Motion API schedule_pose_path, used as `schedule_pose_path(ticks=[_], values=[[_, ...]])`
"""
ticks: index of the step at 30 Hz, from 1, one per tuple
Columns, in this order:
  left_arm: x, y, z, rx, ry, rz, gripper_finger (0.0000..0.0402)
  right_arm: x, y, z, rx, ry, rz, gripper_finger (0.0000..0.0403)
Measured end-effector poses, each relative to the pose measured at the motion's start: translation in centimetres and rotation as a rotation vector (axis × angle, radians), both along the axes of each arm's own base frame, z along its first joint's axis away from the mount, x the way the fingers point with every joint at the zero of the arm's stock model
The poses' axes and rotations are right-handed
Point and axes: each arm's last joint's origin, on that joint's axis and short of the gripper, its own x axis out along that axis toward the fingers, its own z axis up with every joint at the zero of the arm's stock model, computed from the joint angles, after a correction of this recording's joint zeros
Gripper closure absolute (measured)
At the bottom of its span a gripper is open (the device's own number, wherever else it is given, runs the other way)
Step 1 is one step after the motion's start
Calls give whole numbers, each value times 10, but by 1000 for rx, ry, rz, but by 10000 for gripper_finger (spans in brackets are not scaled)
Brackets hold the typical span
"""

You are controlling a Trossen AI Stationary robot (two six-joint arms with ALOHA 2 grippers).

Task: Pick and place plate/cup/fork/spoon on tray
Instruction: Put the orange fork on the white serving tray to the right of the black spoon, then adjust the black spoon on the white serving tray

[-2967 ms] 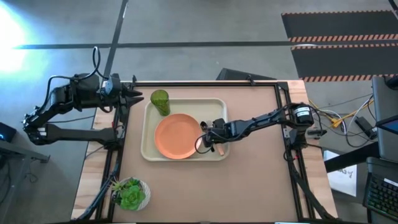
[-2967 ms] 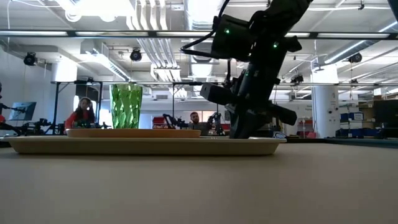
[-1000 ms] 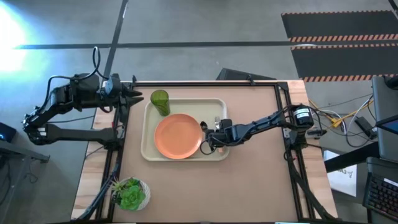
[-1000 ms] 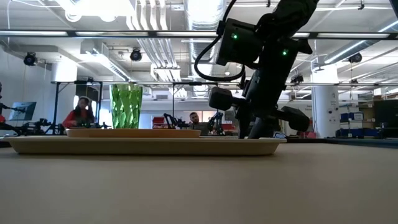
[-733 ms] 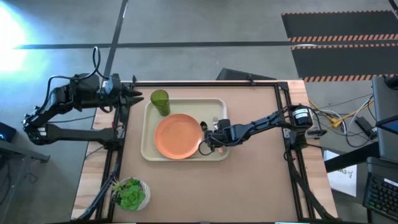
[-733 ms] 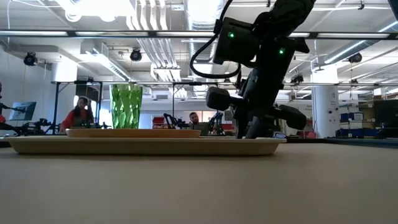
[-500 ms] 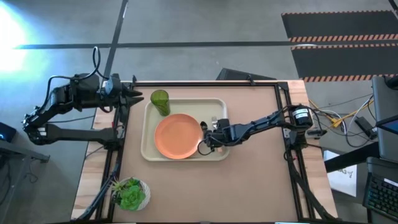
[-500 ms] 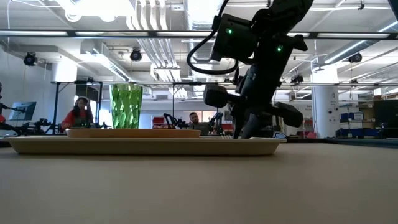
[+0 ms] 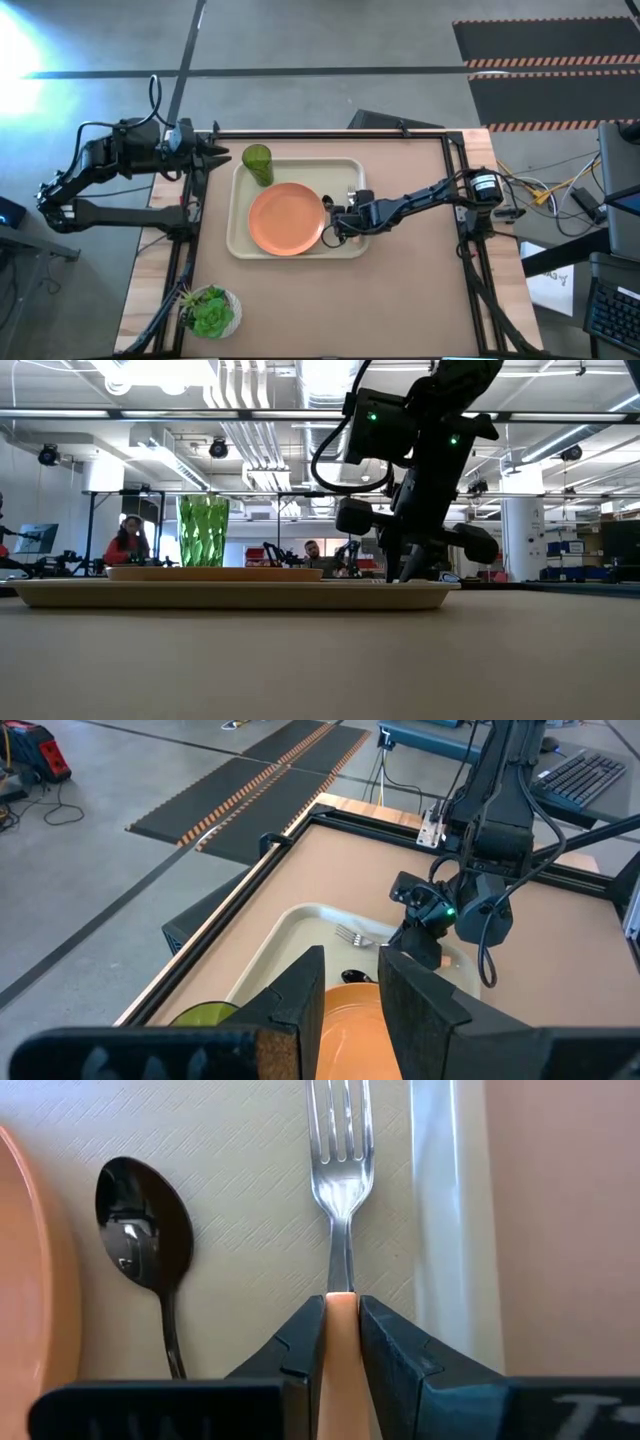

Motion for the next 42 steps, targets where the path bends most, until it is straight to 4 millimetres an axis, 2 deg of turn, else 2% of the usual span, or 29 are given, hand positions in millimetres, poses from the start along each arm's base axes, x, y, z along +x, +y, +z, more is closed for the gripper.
schedule_pose_path(ticks=[8,15,31,42], values=[[0,0,0,3,0,-1,323,1,-1,-4,-11,-12,-39,351],[0,0,0,3,1,-1,323,5,3,-10,1,-9,-1,351],[0,0,0,3,1,-1,323,4,4,-7,4,2,38,349],[0,0,0,3,1,-1,323,4,3,-7,-7,4,42,291]])
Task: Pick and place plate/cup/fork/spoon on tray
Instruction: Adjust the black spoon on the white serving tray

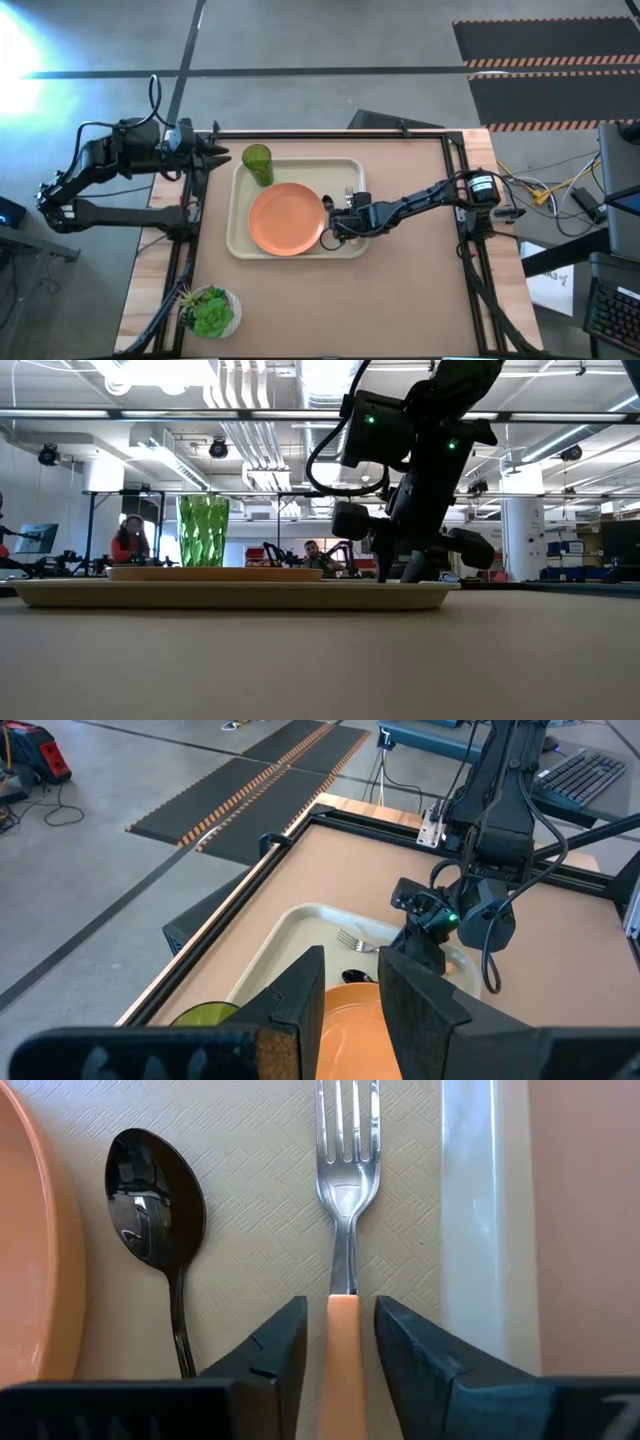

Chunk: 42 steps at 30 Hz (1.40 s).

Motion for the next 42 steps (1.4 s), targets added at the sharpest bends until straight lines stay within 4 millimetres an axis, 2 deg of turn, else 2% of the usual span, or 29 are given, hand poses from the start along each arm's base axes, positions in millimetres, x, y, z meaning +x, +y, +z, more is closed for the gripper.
schedule_pose_path(ticks=[7,12,17,21,25,29,42], values=[[0,0,0,0,0,0,323,-1,0,4,-5,-11,0,268],[0,0,0,0,1,0,323,9,0,18,-41,-31,51,264],[0,0,0,0,0,0,323,23,1,37,-72,-51,143,270],[0,0,0,0,0,0,323,27,2,44,-76,-58,168,294],[0,0,0,0,0,0,323,28,5,44,-18,-58,201,323],[0,0,0,0,0,0,323,28,12,40,13,-42,243,327],[0,0,0,0,0,0,323,30,17,27,22,-13,259,264]])
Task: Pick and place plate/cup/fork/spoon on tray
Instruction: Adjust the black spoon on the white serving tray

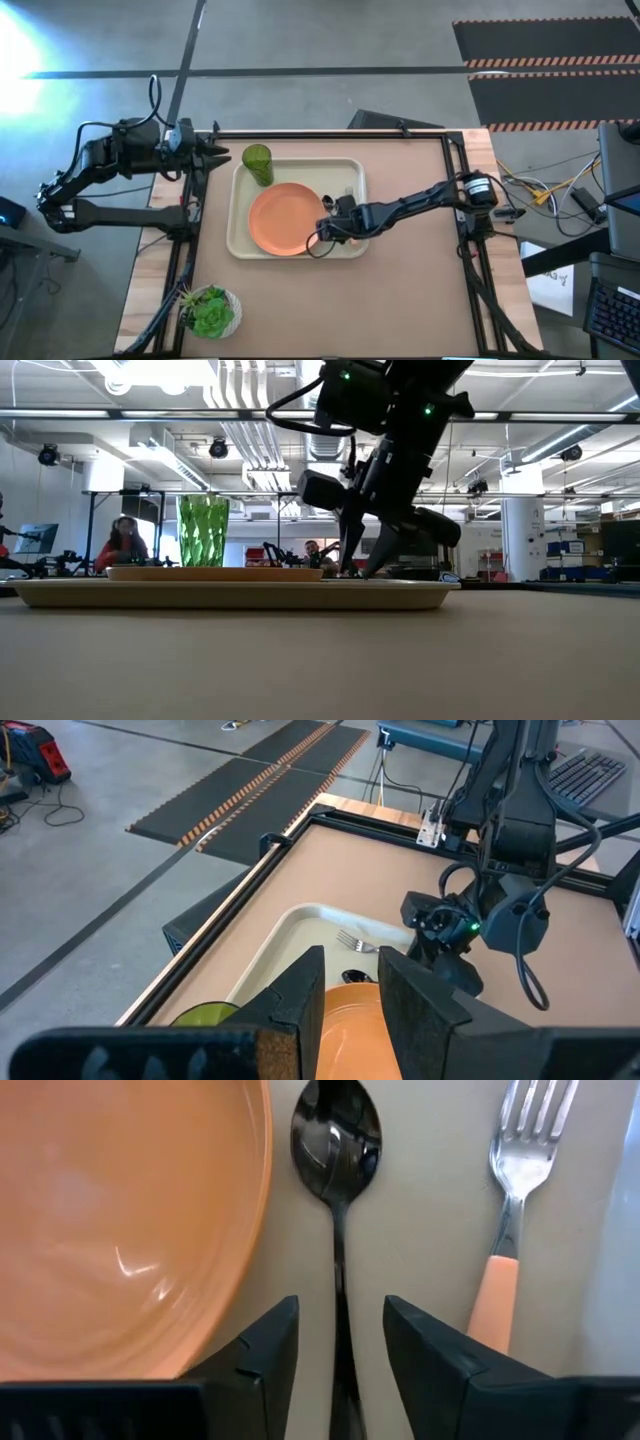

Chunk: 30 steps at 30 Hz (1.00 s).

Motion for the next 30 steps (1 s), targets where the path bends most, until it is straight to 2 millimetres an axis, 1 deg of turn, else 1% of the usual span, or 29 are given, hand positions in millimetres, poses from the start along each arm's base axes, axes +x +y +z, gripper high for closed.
schedule_pose_path(ticks=[4,12,30], values=[[0,0,0,-1,0,1,323,0,0,-1,18,-1,6,257],[0,0,0,0,-3,1,323,5,1,1,18,-50,20,263],[0,0,0,-2,-5,1,323,4,4,-1,3,-25,53,257]])
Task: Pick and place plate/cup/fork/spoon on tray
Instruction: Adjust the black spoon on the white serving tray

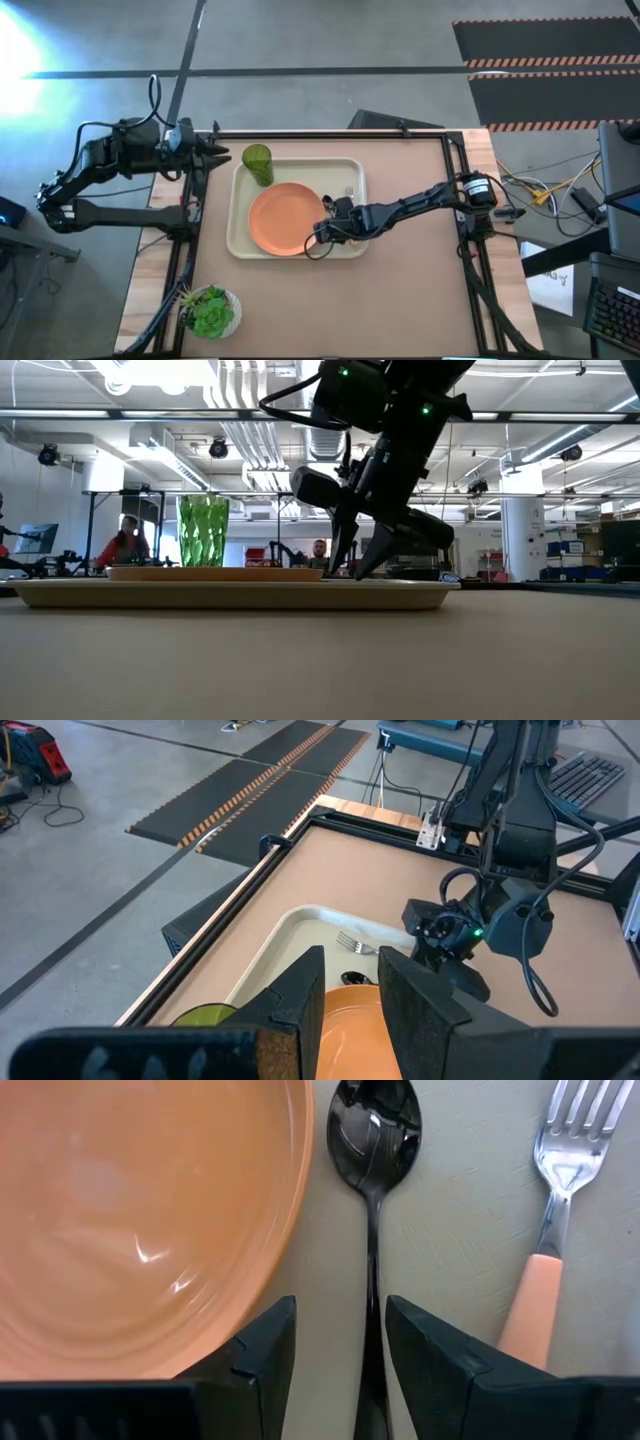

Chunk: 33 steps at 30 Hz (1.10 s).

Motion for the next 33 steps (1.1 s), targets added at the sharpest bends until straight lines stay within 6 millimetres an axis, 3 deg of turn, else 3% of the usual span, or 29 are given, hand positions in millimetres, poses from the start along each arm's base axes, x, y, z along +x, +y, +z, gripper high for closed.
schedule_pose_path(ticks=[10,33], values=[[0,0,0,0,2,0,323,-5,10,-6,3,23,26,257],[0,0,0,-1,-4,1,323,-15,8,-26,16,-14,-34,265]])
